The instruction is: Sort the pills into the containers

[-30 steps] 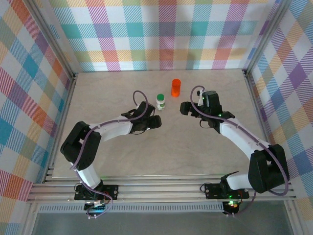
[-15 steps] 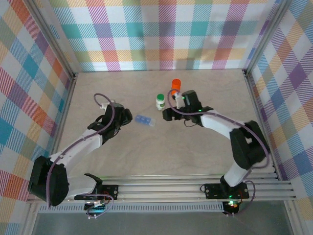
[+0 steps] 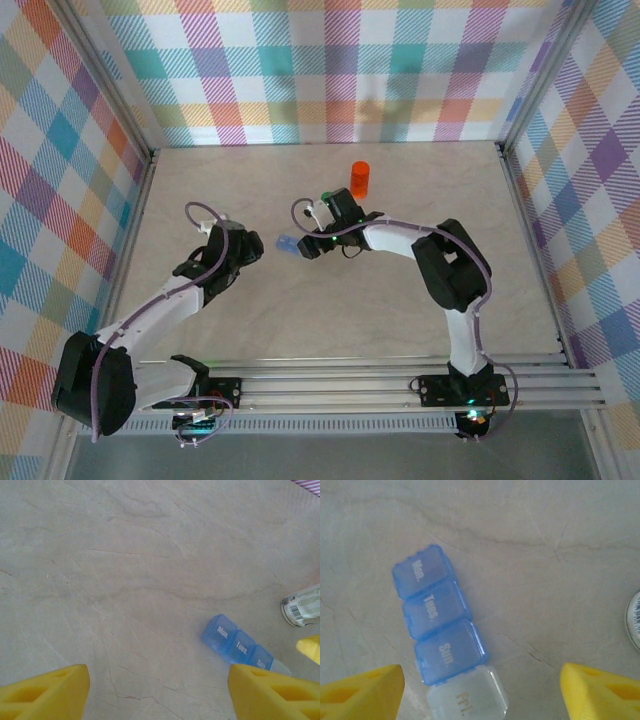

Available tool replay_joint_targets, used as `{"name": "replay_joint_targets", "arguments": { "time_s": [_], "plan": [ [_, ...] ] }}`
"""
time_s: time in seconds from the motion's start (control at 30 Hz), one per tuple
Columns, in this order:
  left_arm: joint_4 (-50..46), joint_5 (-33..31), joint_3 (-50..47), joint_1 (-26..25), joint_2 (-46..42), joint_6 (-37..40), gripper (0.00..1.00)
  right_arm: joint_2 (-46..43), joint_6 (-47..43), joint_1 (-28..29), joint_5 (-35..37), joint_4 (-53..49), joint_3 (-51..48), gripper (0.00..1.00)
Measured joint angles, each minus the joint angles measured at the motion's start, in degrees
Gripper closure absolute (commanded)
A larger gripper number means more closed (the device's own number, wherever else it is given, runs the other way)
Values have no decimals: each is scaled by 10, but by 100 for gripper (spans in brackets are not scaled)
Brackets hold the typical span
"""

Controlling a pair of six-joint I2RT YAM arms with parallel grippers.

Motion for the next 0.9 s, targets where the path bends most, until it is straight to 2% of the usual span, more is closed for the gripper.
{"name": "replay_joint_targets", "arguments": {
  "time_s": [0.2, 0.4, 0.53, 0.7, 0.9],
  "plan": [
    [0, 0, -17, 0, -17, 0, 26, 43, -28, 12, 2, 3, 27, 20],
    [0, 3, -18, 0, -19, 0, 26, 53, -43, 36, 39, 35, 26, 21],
    [0, 7, -18, 0, -22, 0, 26, 54, -53, 48, 63, 70, 10, 27],
    [0, 6, -18, 0, -30, 0, 26, 54, -57, 51, 70, 87, 4, 28],
    [-1, 6, -19, 0, -38, 0, 26, 55, -62, 59, 68, 91, 3, 44]
  ]
}}
